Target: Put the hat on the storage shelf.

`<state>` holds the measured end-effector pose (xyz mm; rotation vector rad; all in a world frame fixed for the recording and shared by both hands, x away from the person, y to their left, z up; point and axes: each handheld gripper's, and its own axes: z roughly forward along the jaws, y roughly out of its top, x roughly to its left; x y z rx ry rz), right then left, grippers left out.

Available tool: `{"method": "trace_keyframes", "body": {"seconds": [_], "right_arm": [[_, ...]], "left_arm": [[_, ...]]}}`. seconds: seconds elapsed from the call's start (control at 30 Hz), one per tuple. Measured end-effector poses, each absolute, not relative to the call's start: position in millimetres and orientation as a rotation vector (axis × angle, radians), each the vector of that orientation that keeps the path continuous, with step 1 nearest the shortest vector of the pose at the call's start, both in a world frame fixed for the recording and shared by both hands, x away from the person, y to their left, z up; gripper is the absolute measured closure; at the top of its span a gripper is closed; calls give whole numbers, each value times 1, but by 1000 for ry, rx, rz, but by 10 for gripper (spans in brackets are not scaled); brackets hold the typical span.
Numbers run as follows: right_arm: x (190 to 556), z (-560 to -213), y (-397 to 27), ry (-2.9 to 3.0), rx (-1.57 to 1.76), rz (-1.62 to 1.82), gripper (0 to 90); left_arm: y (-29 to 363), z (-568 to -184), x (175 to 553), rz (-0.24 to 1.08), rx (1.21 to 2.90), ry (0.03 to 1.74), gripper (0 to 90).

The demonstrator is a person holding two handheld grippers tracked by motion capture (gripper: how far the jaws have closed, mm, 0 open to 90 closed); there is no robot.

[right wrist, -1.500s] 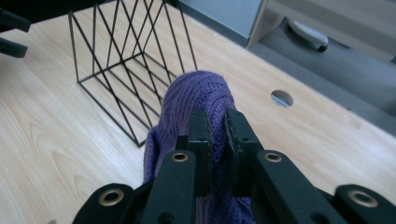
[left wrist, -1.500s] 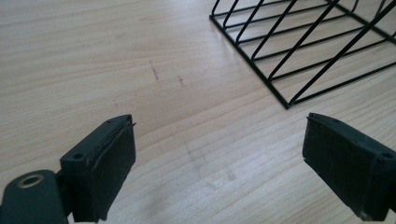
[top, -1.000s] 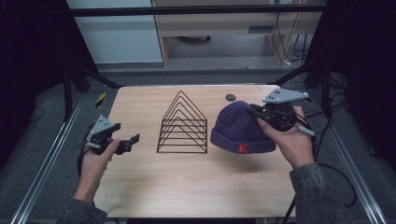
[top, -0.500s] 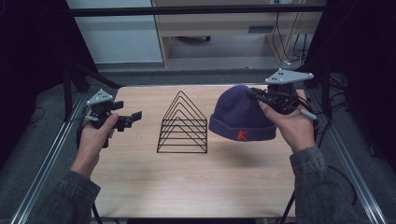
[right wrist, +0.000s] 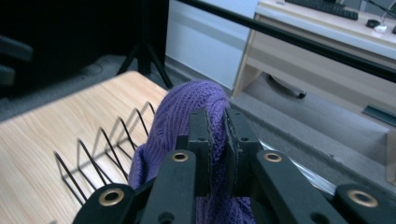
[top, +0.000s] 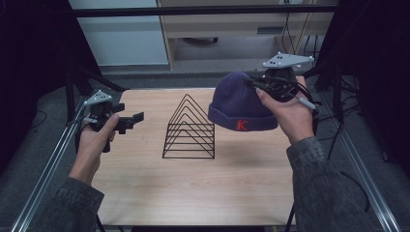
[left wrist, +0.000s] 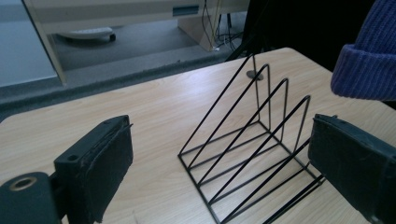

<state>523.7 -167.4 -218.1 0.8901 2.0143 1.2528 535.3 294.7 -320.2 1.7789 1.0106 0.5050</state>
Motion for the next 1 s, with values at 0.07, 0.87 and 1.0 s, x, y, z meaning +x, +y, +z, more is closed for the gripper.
{"method": "trace_keyframes", "body": {"seconds": [0.07, 0.87, 1.0], "right_arm": [[522, -213, -160, 2005, 888, 1287, 825], [540, -188, -71, 2019, 806, 1409, 825], [540, -185, -55, 2038, 777, 1432, 825]], "left_arm": [[291, -318, 535, 494, 1765, 1001, 61], [238, -305, 540, 445, 1877, 791, 79], [237, -305, 543, 428, 1874, 783, 76]]}}
